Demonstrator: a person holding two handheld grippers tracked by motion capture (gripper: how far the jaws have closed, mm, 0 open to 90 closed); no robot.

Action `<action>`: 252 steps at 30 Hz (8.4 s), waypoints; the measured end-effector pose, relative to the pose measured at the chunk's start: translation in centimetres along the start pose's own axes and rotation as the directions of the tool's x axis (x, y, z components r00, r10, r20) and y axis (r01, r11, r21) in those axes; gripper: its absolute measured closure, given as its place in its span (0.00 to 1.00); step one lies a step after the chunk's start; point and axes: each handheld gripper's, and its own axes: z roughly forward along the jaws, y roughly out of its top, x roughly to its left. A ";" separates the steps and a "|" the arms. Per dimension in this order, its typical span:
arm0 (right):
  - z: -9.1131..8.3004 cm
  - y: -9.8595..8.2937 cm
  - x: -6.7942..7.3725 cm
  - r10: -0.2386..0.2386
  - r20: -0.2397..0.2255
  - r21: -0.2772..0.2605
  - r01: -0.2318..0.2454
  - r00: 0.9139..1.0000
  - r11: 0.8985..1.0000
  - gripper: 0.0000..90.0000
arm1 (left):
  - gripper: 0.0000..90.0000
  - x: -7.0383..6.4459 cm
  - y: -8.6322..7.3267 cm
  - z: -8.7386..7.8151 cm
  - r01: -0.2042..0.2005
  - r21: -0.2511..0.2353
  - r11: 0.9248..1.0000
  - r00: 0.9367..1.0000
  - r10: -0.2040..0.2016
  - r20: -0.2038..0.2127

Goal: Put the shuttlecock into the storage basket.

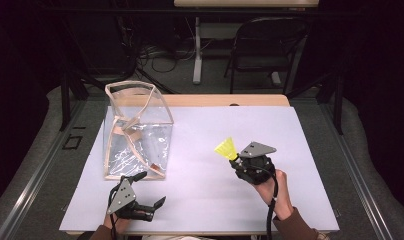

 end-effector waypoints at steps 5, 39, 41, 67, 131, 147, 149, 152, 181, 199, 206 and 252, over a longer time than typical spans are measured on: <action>0.4 0.5 -0.2 -0.004 -0.002 -0.008 0.004 1.000 1.000 0.72 | 0.00 0.0 0.0 0.0 0.001 -0.001 1.000 1.000 -0.001 0.000; 3.5 3.6 -0.4 -0.031 -0.036 -0.026 0.030 0.999 0.999 0.72 | 0.00 0.0 0.0 -0.1 0.003 -0.003 1.000 1.000 -0.003 0.005; 3.6 3.7 -0.4 -0.036 -0.036 -0.030 0.035 0.999 0.999 0.72 | 0.00 -0.1 0.0 0.0 0.003 -0.004 1.000 1.000 -0.003 0.005; 5.2 6.7 -0.8 -0.043 -0.063 -0.057 0.039 0.997 0.998 0.72 | 0.00 0.0 0.0 -0.1 0.007 -0.008 1.000 1.000 -0.007 0.007; 8.2 13.9 -1.6 -0.056 -0.061 -0.105 0.050 0.997 0.993 0.72 | 0.00 0.0 0.1 -0.1 0.007 -0.007 1.000 1.000 -0.007 0.011; 8.4 15.5 -1.7 -0.064 -0.054 -0.120 0.057 0.996 0.991 0.72 | 0.00 0.0 0.1 -0.1 0.005 -0.011 1.000 1.000 -0.005 0.015; 8.4 15.5 -1.6 -0.062 -0.055 -0.116 0.056 0.997 0.992 0.72 | 0.00 0.0 0.1 -0.2 0.005 -0.011 1.000 1.000 -0.005 0.015; 8.5 15.8 -1.6 -0.065 -0.052 -0.122 0.058 0.997 0.991 0.72 | 0.00 0.0 0.1 -0.2 0.005 -0.013 1.000 1.000 -0.005 0.015; 9.6 18.8 -0.5 -0.081 -0.072 -0.138 0.071 0.994 0.988 0.72 | 0.00 0.0 0.1 -0.2 0.008 -0.015 1.000 1.000 -0.008 0.021; 10.2 19.7 -0.1 -0.085 -0.077 -0.146 0.074 0.993 0.987 0.72 | 0.00 0.0 0.1 -0.2 0.009 -0.018 1.000 1.000 -0.008 0.021; 10.2 20.1 0.0 -0.086 -0.075 -0.153 0.074 0.993 0.985 0.72 | 0.00 0.0 0.1 -0.2 0.010 -0.018 1.000 1.000 -0.009 0.022; 12.4 23.7 2.1 -0.091 -0.116 -0.169 0.071 0.989 0.983 0.72 | 0.00 0.1 0.1 -0.3 0.012 -0.023 1.000 1.000 -0.012 0.019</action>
